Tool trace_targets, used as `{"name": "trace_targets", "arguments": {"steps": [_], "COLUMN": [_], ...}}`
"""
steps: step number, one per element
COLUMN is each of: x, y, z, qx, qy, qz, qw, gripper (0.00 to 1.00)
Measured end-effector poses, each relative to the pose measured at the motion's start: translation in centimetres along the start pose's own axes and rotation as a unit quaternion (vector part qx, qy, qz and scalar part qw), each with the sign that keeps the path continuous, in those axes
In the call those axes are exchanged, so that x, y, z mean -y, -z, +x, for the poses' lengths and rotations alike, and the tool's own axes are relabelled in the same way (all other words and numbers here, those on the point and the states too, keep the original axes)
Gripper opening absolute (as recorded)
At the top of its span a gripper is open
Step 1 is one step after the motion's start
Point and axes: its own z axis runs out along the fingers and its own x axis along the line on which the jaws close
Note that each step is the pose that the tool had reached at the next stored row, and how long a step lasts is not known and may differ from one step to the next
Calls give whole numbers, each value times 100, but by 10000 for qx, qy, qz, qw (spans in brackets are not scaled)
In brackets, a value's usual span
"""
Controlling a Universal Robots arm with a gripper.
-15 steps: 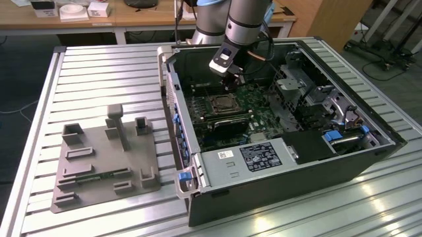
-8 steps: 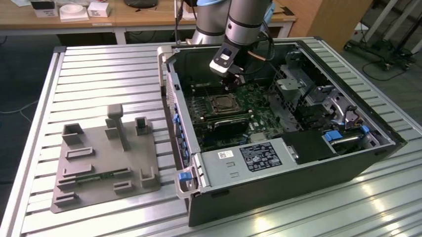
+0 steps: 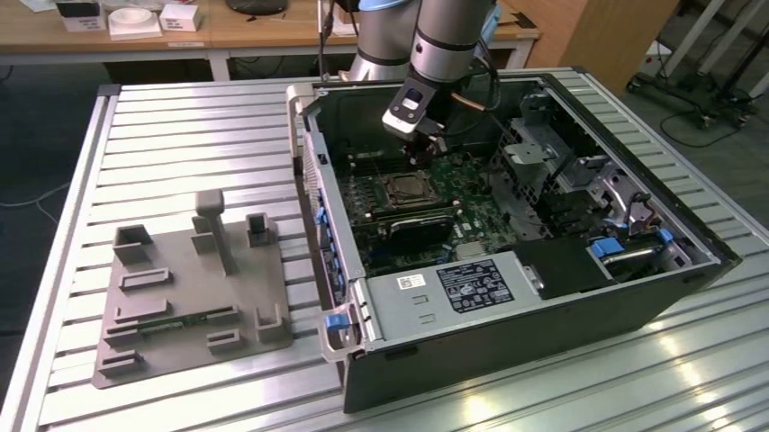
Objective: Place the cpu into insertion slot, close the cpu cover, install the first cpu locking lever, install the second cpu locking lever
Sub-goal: 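Install the first cpu locking lever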
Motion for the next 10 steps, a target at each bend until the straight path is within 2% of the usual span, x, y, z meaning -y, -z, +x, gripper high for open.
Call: {"name": "trace_targets", "arguments": {"steps": [10], "x": [0], "y": [0], "z": [0], "qx": [0], "qy": [21], "qz": [1], "qw": [10000], "gripper": [10]}}
